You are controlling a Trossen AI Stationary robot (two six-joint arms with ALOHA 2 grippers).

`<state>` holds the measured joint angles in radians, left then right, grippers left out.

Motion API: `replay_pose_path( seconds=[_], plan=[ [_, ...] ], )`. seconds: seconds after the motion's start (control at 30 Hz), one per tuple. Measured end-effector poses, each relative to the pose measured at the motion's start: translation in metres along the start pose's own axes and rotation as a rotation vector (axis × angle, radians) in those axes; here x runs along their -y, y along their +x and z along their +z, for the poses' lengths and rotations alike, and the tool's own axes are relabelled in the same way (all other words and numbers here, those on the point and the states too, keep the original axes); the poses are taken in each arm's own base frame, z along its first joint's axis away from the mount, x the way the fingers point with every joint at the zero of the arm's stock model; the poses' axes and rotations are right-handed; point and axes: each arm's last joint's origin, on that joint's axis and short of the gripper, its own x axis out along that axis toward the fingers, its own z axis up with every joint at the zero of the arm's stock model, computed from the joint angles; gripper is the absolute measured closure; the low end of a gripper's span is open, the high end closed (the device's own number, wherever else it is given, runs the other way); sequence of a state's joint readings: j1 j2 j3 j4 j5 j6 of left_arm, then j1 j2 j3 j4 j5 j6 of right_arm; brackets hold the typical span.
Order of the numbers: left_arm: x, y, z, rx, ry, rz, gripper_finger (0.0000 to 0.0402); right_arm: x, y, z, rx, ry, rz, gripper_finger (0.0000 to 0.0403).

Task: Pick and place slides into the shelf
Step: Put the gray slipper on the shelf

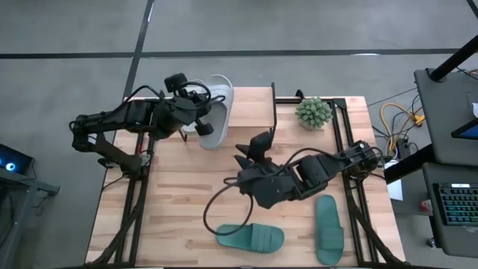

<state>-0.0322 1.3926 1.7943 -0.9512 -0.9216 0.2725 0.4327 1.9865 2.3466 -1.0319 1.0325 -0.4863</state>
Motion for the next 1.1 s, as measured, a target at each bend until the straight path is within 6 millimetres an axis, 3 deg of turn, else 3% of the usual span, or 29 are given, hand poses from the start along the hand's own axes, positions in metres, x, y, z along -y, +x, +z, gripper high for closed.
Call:
replay_pose_path(
  seconds=[0.5, 1.1],
  plan=[
    [0.005, 0.003, 0.001, 0.003, -0.05, -0.045, 0.04, -0.003, 0.011, 0.012, 0.031, -0.153, -0.057, 0.0241],
    [0.034, 0.025, 0.001, -0.093, 0.089, -0.113, 0.04, -0.011, 0.016, 0.012, 0.055, -0.186, 0.001, 0.0241]
  ],
)
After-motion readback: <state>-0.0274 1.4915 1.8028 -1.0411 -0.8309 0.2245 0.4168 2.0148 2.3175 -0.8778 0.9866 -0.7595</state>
